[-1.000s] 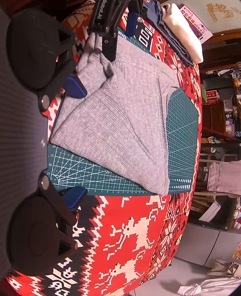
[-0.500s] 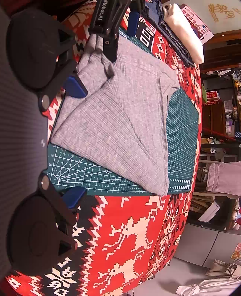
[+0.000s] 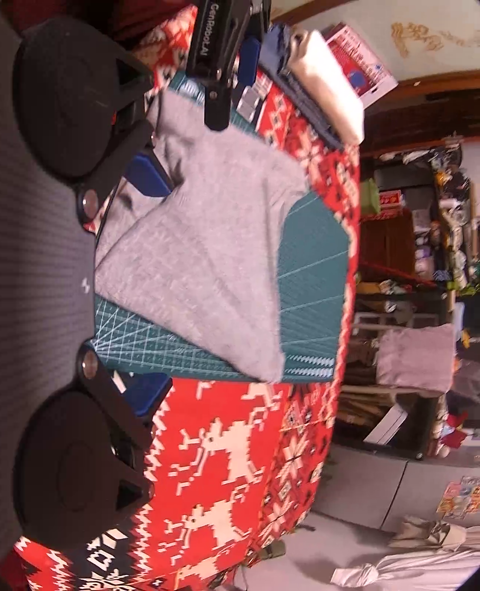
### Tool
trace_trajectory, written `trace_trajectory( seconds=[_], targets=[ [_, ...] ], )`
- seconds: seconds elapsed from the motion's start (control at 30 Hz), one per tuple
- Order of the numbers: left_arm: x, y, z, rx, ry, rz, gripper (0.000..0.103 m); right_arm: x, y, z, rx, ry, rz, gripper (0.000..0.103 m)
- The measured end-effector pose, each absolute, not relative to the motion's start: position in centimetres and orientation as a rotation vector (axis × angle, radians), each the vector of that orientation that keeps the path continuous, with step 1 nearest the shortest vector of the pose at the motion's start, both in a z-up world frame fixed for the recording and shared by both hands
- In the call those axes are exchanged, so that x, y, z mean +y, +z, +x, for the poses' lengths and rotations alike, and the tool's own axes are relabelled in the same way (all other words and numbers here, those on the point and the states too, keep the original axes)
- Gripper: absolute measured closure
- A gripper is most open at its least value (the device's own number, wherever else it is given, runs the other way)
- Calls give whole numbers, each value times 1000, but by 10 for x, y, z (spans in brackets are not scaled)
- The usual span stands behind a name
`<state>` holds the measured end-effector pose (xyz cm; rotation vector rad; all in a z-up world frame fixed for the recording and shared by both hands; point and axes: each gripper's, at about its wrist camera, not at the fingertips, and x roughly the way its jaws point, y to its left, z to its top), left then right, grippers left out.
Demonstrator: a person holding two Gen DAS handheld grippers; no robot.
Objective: Fold clothes
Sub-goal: 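Close both tools on the grey shirt's hem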
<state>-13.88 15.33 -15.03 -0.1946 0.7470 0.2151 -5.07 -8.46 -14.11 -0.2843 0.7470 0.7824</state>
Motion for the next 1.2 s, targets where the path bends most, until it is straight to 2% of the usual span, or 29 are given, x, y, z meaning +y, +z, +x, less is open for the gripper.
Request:
trace_trajectory(
  seconds=[0.07, 0.17, 0.23, 0.27, 0.3, 0.33, 0.4, 0.47, 0.6, 1.0, 1.2],
  targets=[
    [150, -143, -143, 739, 195, -197, 15, -87, -134, -54, 745, 792, -273, 6],
    [141, -137, -149, 743, 169, -194, 28, -90, -126, -60, 744, 804, -258, 20],
    [136, -135, -153, 744, 152, -196, 33, -92, -125, -64, 743, 809, -251, 34],
    [134, -137, -154, 751, 144, -197, 41, -93, -125, -65, 747, 811, -249, 41],
    [131, -138, -154, 758, 136, -197, 54, -93, -126, -66, 753, 813, -248, 62],
    [129, -139, -155, 764, 128, -198, 61, -94, -128, -67, 764, 814, -248, 83],
    [128, -143, -154, 783, 103, -218, 88, -94, -133, -66, 799, 816, -256, 94],
    [128, -147, -153, 801, 83, -239, 94, -93, -138, -65, 821, 824, -258, 96],
    [125, -153, -150, 810, 80, -217, 97, -90, -143, -61, 836, 834, -262, 102],
    [137, -177, -149, 906, 107, -215, 98, -81, -171, -57, 933, 829, -308, 102],
    [124, -166, -150, 847, 13, -218, 98, -66, -164, -62, 903, 885, -315, 101]
  ],
)
